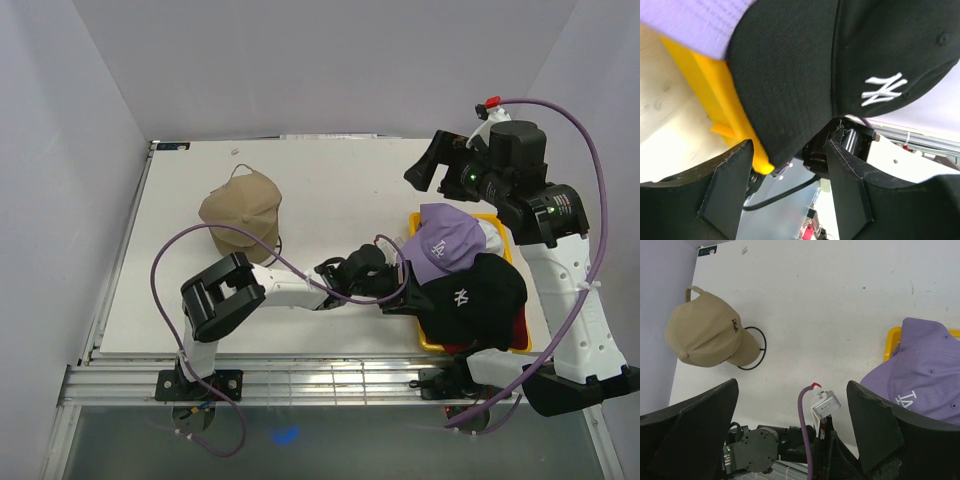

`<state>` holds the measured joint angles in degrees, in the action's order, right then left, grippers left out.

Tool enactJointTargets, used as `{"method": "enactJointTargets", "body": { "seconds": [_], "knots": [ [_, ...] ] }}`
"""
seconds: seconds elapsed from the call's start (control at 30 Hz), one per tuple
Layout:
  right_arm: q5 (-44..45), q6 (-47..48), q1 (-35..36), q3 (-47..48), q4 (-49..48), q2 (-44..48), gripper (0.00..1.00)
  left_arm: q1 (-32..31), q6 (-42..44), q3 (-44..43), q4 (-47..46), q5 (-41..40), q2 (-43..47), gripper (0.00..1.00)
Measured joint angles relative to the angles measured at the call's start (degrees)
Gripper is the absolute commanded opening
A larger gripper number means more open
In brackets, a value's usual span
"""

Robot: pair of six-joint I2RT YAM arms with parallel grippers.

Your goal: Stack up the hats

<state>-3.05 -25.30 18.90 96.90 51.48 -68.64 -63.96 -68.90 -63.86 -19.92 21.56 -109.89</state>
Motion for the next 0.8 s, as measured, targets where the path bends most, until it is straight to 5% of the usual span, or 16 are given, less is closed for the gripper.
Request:
{"method": "enactJointTargets", "body": {
  "seconds": [0.8],
  "knots": [
    [-1.9,0.5,-1.5,-2.3,-1.3,0.0,0.94,0.0,-3.7,-0.7,-5.0,1.9,-2.1,0.52]
  ]
}}
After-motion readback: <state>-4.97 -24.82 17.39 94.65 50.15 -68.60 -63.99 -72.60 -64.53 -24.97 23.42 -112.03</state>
